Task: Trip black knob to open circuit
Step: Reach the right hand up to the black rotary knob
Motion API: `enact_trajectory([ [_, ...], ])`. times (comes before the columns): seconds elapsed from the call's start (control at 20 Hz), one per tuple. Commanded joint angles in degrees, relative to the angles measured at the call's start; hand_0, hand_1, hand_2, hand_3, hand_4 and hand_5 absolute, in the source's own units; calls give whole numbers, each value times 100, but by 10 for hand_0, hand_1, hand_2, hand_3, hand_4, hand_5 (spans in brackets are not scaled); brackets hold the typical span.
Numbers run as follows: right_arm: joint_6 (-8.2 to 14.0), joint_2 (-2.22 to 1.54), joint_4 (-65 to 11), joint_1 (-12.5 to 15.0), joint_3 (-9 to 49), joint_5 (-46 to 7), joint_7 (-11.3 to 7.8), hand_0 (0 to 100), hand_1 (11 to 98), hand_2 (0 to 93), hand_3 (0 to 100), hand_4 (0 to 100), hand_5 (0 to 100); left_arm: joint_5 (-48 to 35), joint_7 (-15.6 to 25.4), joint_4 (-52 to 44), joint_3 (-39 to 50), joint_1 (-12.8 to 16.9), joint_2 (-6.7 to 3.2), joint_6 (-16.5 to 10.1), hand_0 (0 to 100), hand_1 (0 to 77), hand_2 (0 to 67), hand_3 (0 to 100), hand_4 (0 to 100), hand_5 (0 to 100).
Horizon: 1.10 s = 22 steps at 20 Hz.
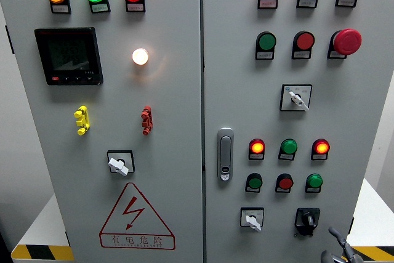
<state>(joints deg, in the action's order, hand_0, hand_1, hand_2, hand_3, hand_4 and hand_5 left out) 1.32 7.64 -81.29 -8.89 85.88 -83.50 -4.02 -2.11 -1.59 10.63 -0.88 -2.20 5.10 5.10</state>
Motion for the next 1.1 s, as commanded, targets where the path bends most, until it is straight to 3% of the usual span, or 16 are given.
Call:
enact_trajectory([
  [0.0, 26, 0, 26, -60, 7, 114, 85, 930, 548, 0, 910, 963, 1000, 0, 0, 0, 0, 0, -1, 0, 0, 0, 195, 263, 98, 86],
  [0.4, 35, 0, 0, -43, -221, 281, 217, 946, 547, 0, 905, 960, 1000, 0, 0, 0, 0, 0, -1, 0, 0, 0, 195, 263, 97, 86],
  [1.05, 26, 0, 0, -42, -406, 281, 235, 960, 523, 0, 910, 966, 1000, 0, 0, 0, 0, 0, -1, 0, 0, 0, 194, 263, 97, 86],
])
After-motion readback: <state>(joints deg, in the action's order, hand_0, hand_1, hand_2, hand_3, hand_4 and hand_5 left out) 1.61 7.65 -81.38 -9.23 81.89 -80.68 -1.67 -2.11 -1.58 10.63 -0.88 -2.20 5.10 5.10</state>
